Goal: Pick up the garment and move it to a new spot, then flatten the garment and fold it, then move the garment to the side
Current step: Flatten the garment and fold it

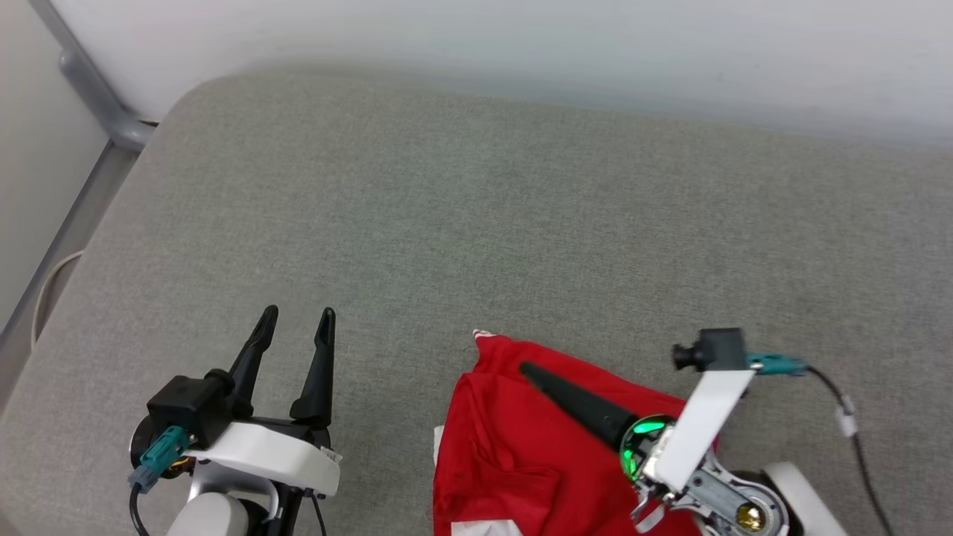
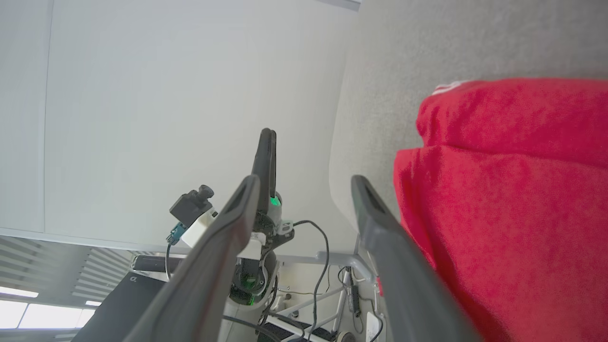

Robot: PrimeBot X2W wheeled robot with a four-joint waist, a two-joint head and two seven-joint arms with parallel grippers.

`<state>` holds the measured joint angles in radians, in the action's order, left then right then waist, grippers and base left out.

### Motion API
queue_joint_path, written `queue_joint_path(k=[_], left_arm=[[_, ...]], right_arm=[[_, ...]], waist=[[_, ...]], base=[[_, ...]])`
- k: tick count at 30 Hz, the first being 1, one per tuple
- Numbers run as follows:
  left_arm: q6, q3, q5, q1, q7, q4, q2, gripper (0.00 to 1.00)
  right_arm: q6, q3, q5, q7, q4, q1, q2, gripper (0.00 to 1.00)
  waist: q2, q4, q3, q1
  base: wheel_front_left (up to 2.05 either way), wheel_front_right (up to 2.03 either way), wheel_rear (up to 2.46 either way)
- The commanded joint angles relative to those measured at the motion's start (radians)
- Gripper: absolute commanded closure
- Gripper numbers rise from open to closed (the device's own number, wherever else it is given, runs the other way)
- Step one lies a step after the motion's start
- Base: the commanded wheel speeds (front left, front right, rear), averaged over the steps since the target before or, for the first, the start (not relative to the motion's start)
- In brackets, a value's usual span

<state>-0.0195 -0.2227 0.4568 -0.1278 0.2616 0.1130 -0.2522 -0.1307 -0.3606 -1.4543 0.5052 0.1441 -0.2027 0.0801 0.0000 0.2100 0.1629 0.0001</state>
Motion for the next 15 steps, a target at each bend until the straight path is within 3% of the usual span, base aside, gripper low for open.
queue_joint_path(k=[1,10,15], left_arm=[[-0.005,0.002,-0.008,0.005,0.004,0.000,-0.001,0.00],[0.012,0.022,-0.023,0.038,0.003,-0.004,-0.010,0.00],[0.030,0.031,-0.026,0.065,0.003,-0.011,-0.015,0.00]], right_arm=[[0.000,0.006,0.023,-0.022,-0.018,0.009,0.016,0.00],[0.000,0.115,0.421,-0.327,-0.097,0.069,0.127,0.00],[0.000,0.249,0.704,-0.399,-0.103,0.123,0.140,0.00]], waist=[[0.0000,-0.010,-0.011,-0.0001],[0.0000,-0.068,-0.060,-0.0001],[0.0000,-0.100,-0.093,-0.0001]], base=[[0.00,0.00,0.00],[0.00,0.00,0.00],[0.00,0.00,0.00]])
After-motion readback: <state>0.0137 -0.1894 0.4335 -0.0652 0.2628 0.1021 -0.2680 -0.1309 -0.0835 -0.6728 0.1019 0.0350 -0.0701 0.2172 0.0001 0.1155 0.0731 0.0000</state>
